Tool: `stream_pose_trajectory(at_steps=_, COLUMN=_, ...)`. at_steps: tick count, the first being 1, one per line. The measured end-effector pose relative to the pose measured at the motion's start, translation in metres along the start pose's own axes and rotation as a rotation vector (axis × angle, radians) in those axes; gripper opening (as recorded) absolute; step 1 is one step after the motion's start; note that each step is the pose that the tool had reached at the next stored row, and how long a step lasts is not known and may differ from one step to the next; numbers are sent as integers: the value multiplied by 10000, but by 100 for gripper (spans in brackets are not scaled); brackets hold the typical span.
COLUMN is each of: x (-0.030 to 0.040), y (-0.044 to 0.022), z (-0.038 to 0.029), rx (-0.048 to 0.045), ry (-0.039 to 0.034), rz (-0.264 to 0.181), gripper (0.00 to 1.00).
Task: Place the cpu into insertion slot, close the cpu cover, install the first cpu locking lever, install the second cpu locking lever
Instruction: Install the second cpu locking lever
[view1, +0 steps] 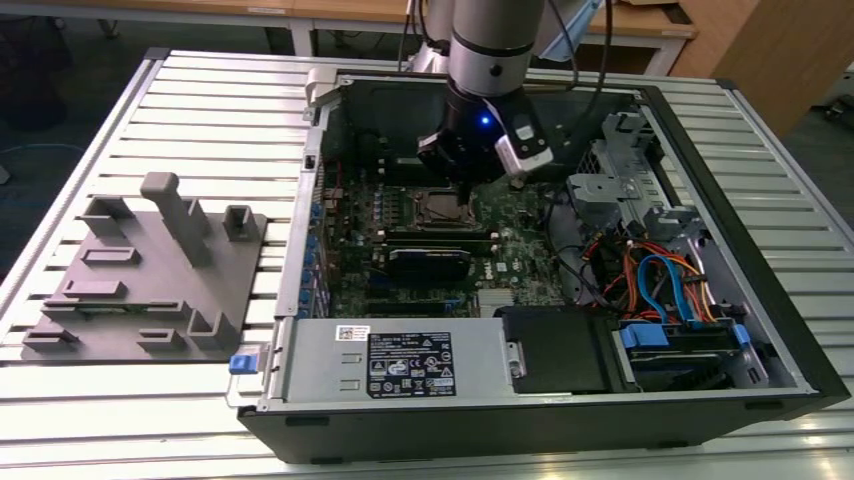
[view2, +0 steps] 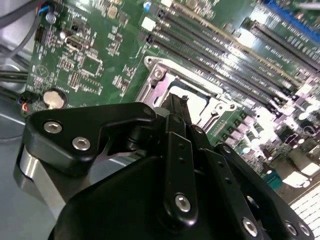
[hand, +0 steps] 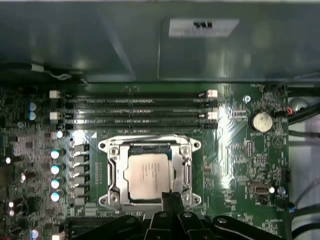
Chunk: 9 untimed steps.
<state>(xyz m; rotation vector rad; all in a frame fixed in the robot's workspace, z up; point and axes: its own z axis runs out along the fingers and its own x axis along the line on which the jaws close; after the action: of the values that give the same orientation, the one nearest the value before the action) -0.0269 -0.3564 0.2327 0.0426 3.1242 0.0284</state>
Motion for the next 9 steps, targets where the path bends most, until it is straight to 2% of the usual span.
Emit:
stream_pose_trajectory(at_steps=3, x=-1, y=-53, z=-1, rx=-1, ry=0, rz=0, gripper=10)
stream_pose_trajectory(at_steps=9, x=-3, y=-106, z=-2, rx=1, ry=8, rz=0, gripper=10)
